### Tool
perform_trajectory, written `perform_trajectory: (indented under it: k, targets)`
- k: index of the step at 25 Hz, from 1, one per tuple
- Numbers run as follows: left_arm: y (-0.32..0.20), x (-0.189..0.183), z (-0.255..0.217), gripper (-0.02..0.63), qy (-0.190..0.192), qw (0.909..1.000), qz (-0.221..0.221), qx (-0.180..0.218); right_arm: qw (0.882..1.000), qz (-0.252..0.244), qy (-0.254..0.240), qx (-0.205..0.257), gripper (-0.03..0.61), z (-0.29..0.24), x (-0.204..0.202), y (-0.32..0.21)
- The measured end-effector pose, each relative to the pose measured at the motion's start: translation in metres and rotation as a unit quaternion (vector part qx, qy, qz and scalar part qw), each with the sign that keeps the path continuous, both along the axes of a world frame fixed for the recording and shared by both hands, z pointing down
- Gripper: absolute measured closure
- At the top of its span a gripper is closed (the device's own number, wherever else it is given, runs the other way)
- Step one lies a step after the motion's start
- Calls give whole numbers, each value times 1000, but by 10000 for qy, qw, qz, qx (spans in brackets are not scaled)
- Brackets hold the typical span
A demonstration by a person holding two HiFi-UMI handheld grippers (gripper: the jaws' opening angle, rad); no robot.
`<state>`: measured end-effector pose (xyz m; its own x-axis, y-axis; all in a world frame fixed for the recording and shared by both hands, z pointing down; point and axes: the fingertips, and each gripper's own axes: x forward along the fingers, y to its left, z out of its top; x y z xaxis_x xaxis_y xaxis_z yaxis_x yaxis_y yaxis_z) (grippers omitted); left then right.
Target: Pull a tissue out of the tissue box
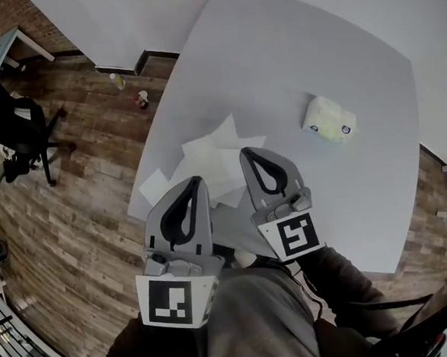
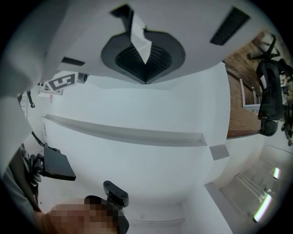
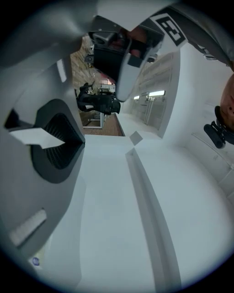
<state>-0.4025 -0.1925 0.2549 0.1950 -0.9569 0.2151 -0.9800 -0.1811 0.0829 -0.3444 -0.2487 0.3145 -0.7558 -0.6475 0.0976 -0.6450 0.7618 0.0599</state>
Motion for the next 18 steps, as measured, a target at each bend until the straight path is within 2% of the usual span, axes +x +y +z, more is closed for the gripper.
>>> perform_trajectory:
  k: [4, 7, 13, 18]
  targets:
    - [3, -31, 0, 615, -103, 9996, -245, 116, 9987, -231, 337, -295, 575, 57, -34, 29]
    - [6, -41, 1, 615, -158, 9995, -245, 126, 9961, -423, 521, -572, 560, 92, -50, 48]
    - [11, -34, 3, 615, -147, 9998, 22, 107, 9876, -747, 79, -1376, 472, 106, -61, 84]
    - [22, -3, -1, 615, -88, 9994, 245, 211, 9876, -545, -385, -1419, 460, 81, -30, 104]
